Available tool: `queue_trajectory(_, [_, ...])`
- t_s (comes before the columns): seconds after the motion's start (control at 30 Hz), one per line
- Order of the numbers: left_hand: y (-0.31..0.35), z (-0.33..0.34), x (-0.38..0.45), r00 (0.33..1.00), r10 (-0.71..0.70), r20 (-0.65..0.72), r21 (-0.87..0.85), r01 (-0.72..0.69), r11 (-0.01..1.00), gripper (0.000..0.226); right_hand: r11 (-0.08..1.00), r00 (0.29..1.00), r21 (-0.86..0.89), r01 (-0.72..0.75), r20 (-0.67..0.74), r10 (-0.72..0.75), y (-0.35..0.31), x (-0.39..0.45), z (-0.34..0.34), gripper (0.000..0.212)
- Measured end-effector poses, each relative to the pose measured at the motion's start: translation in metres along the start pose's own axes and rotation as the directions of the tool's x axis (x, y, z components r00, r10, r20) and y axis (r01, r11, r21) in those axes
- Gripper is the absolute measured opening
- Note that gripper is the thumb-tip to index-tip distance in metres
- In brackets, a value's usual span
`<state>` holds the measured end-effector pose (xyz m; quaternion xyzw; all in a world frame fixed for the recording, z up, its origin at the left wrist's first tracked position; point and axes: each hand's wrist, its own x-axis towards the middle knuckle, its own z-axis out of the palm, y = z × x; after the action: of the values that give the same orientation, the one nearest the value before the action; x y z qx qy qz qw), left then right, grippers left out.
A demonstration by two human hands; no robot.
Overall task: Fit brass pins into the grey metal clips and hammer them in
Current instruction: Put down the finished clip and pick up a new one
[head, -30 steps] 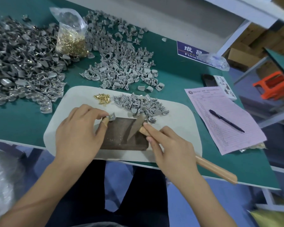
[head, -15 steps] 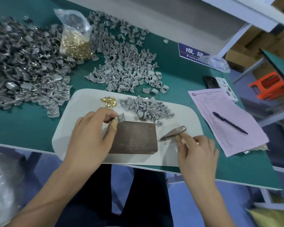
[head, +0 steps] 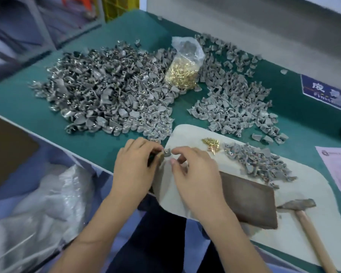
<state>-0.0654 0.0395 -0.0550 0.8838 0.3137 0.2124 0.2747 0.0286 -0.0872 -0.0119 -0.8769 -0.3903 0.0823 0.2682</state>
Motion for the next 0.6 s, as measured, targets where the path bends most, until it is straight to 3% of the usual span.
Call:
queue_trajectory(0.1, [-0.014, -0.007, 0.006, 0.999, -0.024, -0.047, 0.059, 0.027, 0.998, 0.013, 0.999, 0.995, 0.039, -0.008, 0.101, 0.004, -0.019, 0.016, 0.021, 0.027])
queue_trajectory(0.2, [-0.023, -0.012, 0.015, 0.997, -0.041, -0.059, 0.064, 0.044, 0.997, 0.012, 0.999, 0.994, -0.051, 0.012, 0.106, -0.007, -0.027, 0.024, 0.029, 0.031])
queue_trajectory(0.3, [-0.022, -0.015, 0.015, 0.995, -0.049, -0.087, 0.017, 0.05, 0.999, 0.018, 0.999, 0.995, 0.027, -0.021, 0.097, 0.018, -0.027, 0.025, 0.027, 0.029])
queue_trajectory(0.43, [-0.01, -0.013, 0.006, 0.993, 0.052, -0.104, -0.035, -0.056, 0.998, 0.014, 0.995, 0.996, 0.1, -0.026, -0.078, 0.034, -0.015, 0.013, 0.006, 0.025])
queue_trajectory(0.6, [0.027, 0.011, 0.02, 0.981, 0.148, 0.124, -0.095, -0.137, 0.986, 0.005, 0.984, 0.938, 0.044, -0.173, -0.298, 0.178, 0.026, -0.005, -0.026, 0.021])
